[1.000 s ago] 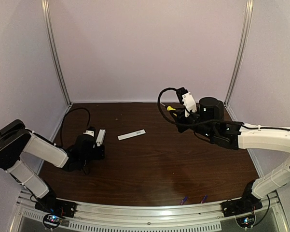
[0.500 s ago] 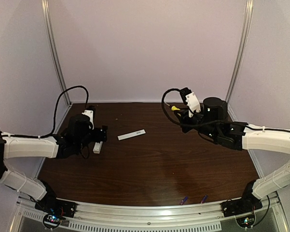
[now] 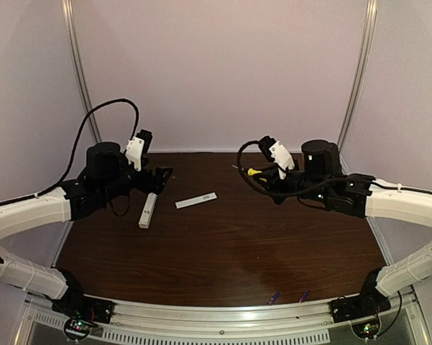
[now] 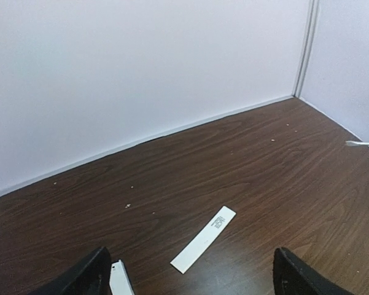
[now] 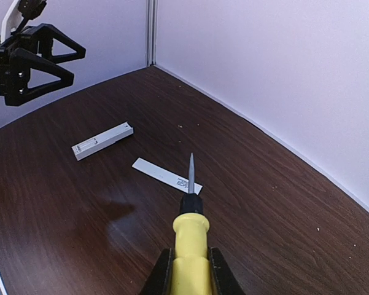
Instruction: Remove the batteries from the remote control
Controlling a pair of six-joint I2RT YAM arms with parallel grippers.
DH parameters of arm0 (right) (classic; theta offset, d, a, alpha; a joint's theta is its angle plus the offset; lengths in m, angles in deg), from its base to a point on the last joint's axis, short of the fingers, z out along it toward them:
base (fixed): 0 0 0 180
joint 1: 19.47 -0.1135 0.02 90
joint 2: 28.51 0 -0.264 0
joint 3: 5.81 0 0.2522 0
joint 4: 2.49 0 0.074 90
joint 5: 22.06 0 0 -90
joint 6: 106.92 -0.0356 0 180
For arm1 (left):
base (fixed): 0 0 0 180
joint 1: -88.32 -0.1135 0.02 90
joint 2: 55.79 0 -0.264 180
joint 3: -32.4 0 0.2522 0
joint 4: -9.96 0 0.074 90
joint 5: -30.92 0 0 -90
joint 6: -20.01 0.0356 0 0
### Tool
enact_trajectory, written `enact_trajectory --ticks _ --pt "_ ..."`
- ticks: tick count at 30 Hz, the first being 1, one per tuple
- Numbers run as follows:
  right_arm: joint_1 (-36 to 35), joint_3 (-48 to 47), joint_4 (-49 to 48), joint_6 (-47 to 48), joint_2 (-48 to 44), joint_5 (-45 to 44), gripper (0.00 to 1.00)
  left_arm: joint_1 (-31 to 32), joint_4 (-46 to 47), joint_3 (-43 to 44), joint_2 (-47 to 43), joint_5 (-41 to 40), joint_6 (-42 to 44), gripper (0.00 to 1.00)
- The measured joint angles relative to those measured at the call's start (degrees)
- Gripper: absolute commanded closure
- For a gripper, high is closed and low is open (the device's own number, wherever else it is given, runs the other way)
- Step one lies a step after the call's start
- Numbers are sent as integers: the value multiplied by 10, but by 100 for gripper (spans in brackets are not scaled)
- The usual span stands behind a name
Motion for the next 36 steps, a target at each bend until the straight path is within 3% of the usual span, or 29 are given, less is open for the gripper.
enact_trajectory --ticks 16,24,36 --pt "0 -85 151 45 33 173 100 30 -103 35 -30 209 141 17" --pt "0 -118 211 63 74 245 100 64 -122 59 -17 244 186 19" --pt "-4 -139 254 73 103 294 100 103 -165 139 93 271 238 28"
